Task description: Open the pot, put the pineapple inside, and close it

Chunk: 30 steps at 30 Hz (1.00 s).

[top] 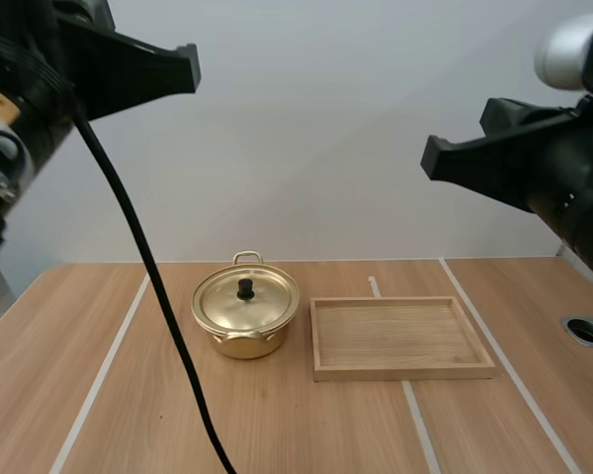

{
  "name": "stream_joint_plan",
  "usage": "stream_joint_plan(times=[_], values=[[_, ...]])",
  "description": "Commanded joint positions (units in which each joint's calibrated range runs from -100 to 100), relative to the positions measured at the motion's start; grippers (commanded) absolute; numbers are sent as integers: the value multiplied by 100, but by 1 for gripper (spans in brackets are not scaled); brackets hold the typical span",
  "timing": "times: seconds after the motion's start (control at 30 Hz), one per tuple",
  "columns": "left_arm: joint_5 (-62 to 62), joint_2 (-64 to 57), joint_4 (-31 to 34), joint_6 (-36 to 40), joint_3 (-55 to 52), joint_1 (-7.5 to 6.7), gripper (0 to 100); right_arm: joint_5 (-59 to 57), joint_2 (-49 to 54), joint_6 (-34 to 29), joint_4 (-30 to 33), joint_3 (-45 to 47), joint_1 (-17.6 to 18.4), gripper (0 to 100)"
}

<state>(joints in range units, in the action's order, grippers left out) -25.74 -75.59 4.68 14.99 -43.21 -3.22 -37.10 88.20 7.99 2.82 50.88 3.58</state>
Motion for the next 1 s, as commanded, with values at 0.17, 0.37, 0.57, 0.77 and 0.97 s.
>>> stream_joint_plan(times=[0.17,0.37,0.57,0.77,0.97], values=[[3261,-456,-58,309,-2718,323,0,2670,929,-23,97,2269,-286,0],[4044,-528,-58,128,-3569,357,0,2816,1180,-23,97,2792,-423,0],[3878,-1290,-58,-251,-4160,357,0,1884,1180,-23,82,2889,-423,0],[3878,-2080,-58,-251,-5036,357,0,1722,1180,-23,94,2908,-423,0],[3306,-2419,-69,-195,-5679,357,0,2036,1180,-23,94,3838,-423,0]])
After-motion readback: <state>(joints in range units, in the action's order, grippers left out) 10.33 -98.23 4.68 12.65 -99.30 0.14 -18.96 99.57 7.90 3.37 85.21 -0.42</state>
